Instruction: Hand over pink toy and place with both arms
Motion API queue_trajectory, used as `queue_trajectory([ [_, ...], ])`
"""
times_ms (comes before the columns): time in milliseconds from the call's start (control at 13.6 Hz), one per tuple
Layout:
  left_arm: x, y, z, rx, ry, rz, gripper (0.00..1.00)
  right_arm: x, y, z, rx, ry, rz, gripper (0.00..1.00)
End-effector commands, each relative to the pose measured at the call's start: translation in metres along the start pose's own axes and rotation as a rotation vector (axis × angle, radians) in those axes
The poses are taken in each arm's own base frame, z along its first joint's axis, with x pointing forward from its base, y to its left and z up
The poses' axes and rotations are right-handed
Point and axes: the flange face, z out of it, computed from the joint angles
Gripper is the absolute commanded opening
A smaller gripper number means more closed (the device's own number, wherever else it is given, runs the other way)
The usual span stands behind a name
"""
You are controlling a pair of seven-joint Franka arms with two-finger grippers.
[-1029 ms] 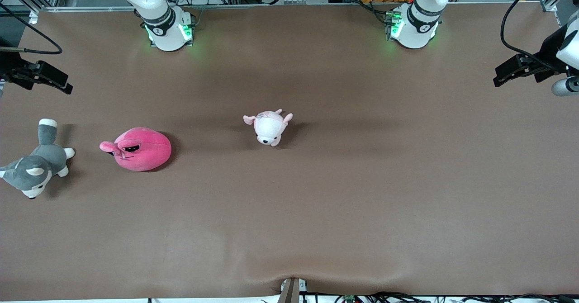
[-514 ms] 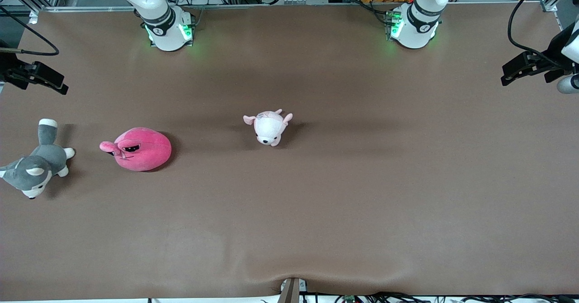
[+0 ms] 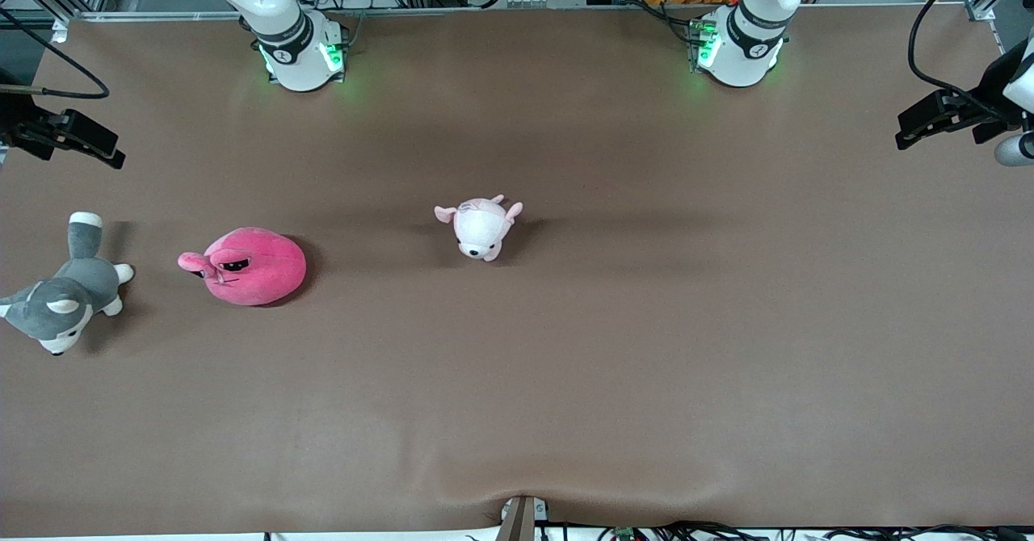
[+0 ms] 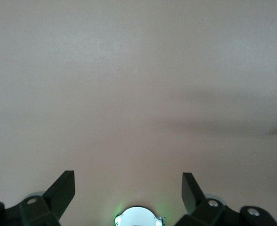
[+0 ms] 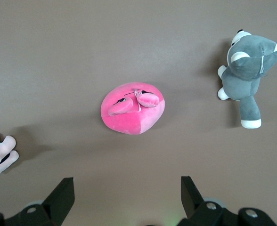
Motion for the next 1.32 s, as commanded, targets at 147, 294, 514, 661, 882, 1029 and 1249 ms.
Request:
queue_trajectory([
  [147,-0.004,-0.013,-0.009,0.018,-0.011,-0.013,1.0,-0.003,-0.002,-0.001,-0.018,0.0,0.009,1.0],
  [294,-0.004,-0.018,-0.015,0.015,-0.001,-0.02,1.0,-0.003,-0.002,-0.002,-0.019,0.003,0.01,1.0],
  [514,-0.004,-0.021,-0.02,0.014,0.012,-0.021,1.0,-0.003,-0.002,-0.002,-0.019,0.003,0.01,1.0],
  [661,-0.004,-0.022,-0.022,0.012,0.015,-0.02,1.0,-0.003,-0.001,-0.002,-0.019,0.004,0.011,1.0],
  [882,-0.002,-0.022,-0.019,0.013,0.007,-0.019,1.0,-0.003,-0.002,-0.002,-0.019,0.004,0.01,1.0],
  [1029,0.001,-0.018,-0.015,0.012,0.0,-0.012,1.0,-0.003,-0.002,-0.002,-0.019,0.004,0.01,1.0],
  [1249,0.001,-0.014,-0.016,0.013,0.003,-0.005,1.0,-0.003,-0.002,-0.002,-0.019,0.004,0.01,1.0],
])
